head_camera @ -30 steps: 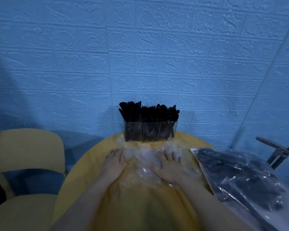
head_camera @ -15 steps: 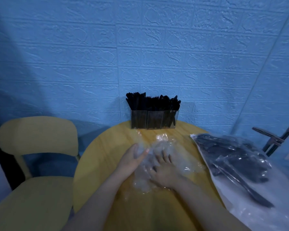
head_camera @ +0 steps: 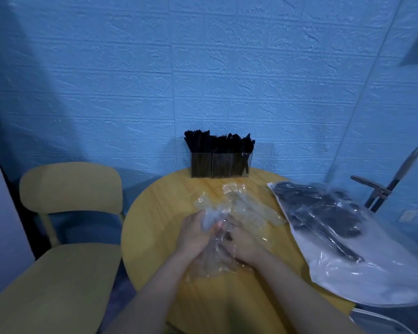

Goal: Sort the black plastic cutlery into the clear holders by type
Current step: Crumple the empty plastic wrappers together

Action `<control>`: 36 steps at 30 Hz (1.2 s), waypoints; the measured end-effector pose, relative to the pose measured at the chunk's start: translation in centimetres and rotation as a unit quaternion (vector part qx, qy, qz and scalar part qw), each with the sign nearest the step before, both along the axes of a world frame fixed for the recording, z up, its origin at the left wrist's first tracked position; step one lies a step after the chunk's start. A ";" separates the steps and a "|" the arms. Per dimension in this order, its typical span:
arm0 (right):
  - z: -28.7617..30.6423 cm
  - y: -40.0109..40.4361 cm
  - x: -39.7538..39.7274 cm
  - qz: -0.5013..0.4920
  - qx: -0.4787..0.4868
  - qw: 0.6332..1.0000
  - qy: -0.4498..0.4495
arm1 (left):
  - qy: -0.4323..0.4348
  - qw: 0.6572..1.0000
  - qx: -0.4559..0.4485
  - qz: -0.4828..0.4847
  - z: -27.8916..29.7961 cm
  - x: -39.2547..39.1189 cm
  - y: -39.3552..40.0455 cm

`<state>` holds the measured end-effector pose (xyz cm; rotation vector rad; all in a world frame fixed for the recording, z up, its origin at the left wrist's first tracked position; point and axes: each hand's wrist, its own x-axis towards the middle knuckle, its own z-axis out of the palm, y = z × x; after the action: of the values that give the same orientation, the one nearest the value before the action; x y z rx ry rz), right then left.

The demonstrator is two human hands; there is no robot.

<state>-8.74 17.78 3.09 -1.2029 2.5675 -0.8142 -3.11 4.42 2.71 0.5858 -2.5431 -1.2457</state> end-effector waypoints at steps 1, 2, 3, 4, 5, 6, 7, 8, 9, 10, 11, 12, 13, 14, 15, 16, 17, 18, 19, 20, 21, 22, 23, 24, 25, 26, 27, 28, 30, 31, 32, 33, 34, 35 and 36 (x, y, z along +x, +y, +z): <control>-0.1 0.2 -0.3 -0.011 0.011 1.000 0.014 | -0.007 1.000 -0.013 0.000 -0.1 0.1 0.1; 0.1 0.5 -0.5 -0.026 0.022 0.999 0.008 | -0.006 0.999 -0.032 0.000 -0.4 0.1 0.1; 0.2 0.8 -0.8 -0.037 0.019 0.999 -0.001 | -0.010 0.998 -0.055 0.001 -0.6 0.1 0.1; 0.5 1.2 -0.9 -0.050 0.018 0.999 -0.006 | -0.020 0.997 -0.079 0.002 -0.9 0.0 0.1; 0.7 1.6 -1.2 -0.062 0.018 0.998 0.000 | -0.034 0.994 -0.102 0.003 -1.0 0.0 0.2; 1.0 2.0 -1.6 -0.083 0.016 0.996 0.007 | -0.044 0.991 -0.130 0.003 -1.0 0.0 0.3; 1.4 2.3 -2.2 -0.114 0.003 0.993 0.013 | -0.048 0.987 -0.154 0.002 -1.1 -0.1 0.4; 1.6 2.6 -2.9 -0.154 -0.020 0.988 0.016 | -0.043 0.984 -0.175 0.002 -1.3 -0.3 0.4; 1.9 2.8 -3.9 -0.196 -0.047 0.979 0.017 | -0.041 0.981 -0.190 0.003 -1.4 -0.3 0.3; 2.3 2.8 -4.9 -0.233 -0.062 0.970 0.013 | -0.039 0.979 -0.200 0.003 -1.5 -0.4 0.3; 2.6 2.7 -6.1 -0.259 -0.054 0.964 0.007 | -0.041 0.978 -0.204 0.001 -1.5 -0.4 0.3; 2.9 2.6 -7.1 -0.273 -0.025 0.961 -0.014 | -0.047 0.977 -0.207 -0.001 -1.7 -0.4 0.2; 3.0 2.3 -8.0 -0.282 0.013 0.958 -0.049 | -0.050 0.976 -0.210 -0.002 -1.8 -0.5 0.2; 3.1 1.9 -8.7 -0.289 0.048 0.953 -0.083 | -0.052 0.975 -0.217 -0.005 -1.8 -0.4 0.2; 3.0 1.6 -9.3 -0.296 0.075 0.947 -0.103 | -0.055 0.973 -0.223 -0.006 -1.7 -0.4 0.2; 2.9 1.2 -9.7 -0.300 0.094 0.943 -0.110 | -0.059 0.972 -0.227 -0.009 -1.6 -0.4 0.3; 2.7 0.7 -10.2 -0.299 0.100 0.942 -0.115 | -0.063 0.971 -0.229 -0.011 -1.6 -0.4 0.2; 2.6 0.3 -10.4 -0.290 0.098 0.944 -0.125 | -0.068 0.971 -0.227 -0.012 -1.6 -0.4 0.2; 2.5 -0.2 -10.4 -0.277 0.098 0.946 -0.135 | -0.072 0.972 -0.224 -0.013 -1.6 -0.5 0.2; 2.6 -0.6 -10.1 -0.262 0.106 0.950 -0.136 | -0.076 0.972 -0.224 -0.013 -1.6 -0.4 0.2; 2.5 -1.0 -9.7 -0.244 0.116 0.954 -0.131 | -0.079 0.972 -0.223 -0.013 -1.6 -0.4 0.2; 2.5 -1.2 -9.2 -0.228 0.126 0.958 -0.124 | -0.083 0.971 -0.223 -0.015 -1.6 -0.4 0.3; 2.5 -1.4 -8.5 -0.214 0.126 0.962 -0.117 | -0.086 0.970 -0.226 -0.018 -1.5 -0.3 0.3; 2.6 -1.6 -7.9 -0.202 0.116 0.967 -0.105 | -0.093 0.969 -0.228 -0.022 -1.5 -0.3 0.3; 2.7 -1.7 -7.2 -0.188 0.107 0.973 -0.086 | -0.099 0.968 -0.230 -0.025 -1.6 -0.3 0.3; 2.9 -1.7 -6.3 -0.173 0.100 0.977 -0.074 | -0.105 0.966 -0.233 -0.027 -1.6 -0.3 0.3; 3.1 -1.6 -5.5 -0.152 0.087 0.982 -0.071 | -0.111 0.965 -0.236 -0.029 -1.5 -0.3 0.4; 3.3 -1.4 -4.5 -0.127 0.076 0.986 -0.079 | -0.117 0.964 -0.239 -0.031 -1.4 -0.3 0.5; 3.1 -0.6 -2.6 -0.082 0.068 0.989 -0.106 | -0.128 0.962 -0.237 -0.034 -1.2 -0.1 0.7; 3.1 -0.2 -1.6 -0.065 0.069 0.989 -0.118 | -0.136 0.962 -0.235 -0.035 -1.1 0.0 0.7; 3.0 0.1 -0.6 -0.054 0.078 0.987 -0.133 | -0.146 0.960 -0.238 -0.038 -1.2 0.0 0.7; 3.1 0.3 0.1 -0.045 0.092 0.984 -0.146 | -0.157 0.956 -0.245 -0.042 -1.3 -0.1 0.7; 3.2 0.4 0.6 -0.037 0.113 0.981 -0.155 | -0.168 0.951 -0.257 -0.046 -1.4 -0.2 0.7; 3.4 0.4 1.1 -0.028 0.136 0.978 -0.155 | -0.179 0.943 -0.274 -0.052 -1.5 -0.3 0.7; 3.5 0.3 1.5 -0.021 0.157 0.976 -0.147 | -0.187 0.940 -0.281 -0.056 -1.6 -0.4 0.7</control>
<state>-7.20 18.09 6.55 -0.8646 2.3705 -0.5206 -3.47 5.09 1.08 0.5867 -3.0888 -0.3989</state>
